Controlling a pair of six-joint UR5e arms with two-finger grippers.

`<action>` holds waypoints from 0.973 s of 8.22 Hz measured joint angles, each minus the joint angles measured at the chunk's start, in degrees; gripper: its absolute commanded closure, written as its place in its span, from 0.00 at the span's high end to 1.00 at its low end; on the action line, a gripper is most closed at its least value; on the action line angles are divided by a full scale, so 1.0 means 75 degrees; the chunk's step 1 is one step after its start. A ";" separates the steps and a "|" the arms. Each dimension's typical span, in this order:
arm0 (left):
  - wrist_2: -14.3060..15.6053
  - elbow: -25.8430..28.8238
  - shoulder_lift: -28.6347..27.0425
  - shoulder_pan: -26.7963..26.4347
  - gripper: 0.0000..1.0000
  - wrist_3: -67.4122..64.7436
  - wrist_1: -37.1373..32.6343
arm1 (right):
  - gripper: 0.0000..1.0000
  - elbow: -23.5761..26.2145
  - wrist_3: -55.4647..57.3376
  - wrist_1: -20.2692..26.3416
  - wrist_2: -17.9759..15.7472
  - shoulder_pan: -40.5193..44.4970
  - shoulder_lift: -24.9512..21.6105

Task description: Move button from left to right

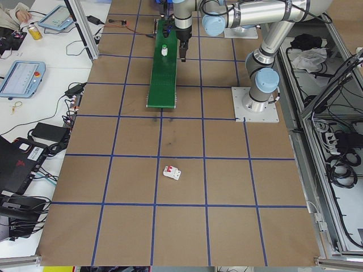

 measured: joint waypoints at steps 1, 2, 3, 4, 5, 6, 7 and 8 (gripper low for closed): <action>0.0009 -0.0002 0.0001 0.0004 1.00 0.0000 0.0000 | 1.00 0.0000 0.0140 -0.0091 0.0005 0.0078 0.0013; 0.0020 -0.0004 0.0027 0.0006 1.00 0.0001 -0.0003 | 1.00 0.0000 0.0371 -0.0241 -0.0005 0.0225 0.0045; 0.0022 -0.0004 0.0047 0.0007 1.00 0.0006 -0.0003 | 1.00 0.0000 0.0557 -0.0428 -0.0056 0.0431 0.0095; 0.0017 -0.0004 0.0054 0.0008 1.00 0.0013 -0.0001 | 1.00 0.0000 0.0743 -0.0567 -0.0090 0.0593 0.0137; 0.0017 -0.0002 0.0054 0.0010 1.00 0.0038 0.0004 | 1.00 0.0000 0.0908 -0.0678 -0.0097 0.0690 0.0176; 0.0015 0.0024 0.0057 0.0020 1.00 0.0052 0.0021 | 1.00 0.0000 0.1022 -0.0806 -0.0107 0.0771 0.0230; 0.0027 0.0027 0.0062 0.0025 1.00 0.0062 0.0029 | 1.00 0.0000 0.1075 -0.0948 -0.0131 0.0846 0.0342; 0.0042 0.0023 0.0084 0.0029 1.00 0.0073 0.0019 | 1.00 0.0007 0.1077 -0.1168 -0.0172 0.0899 0.0535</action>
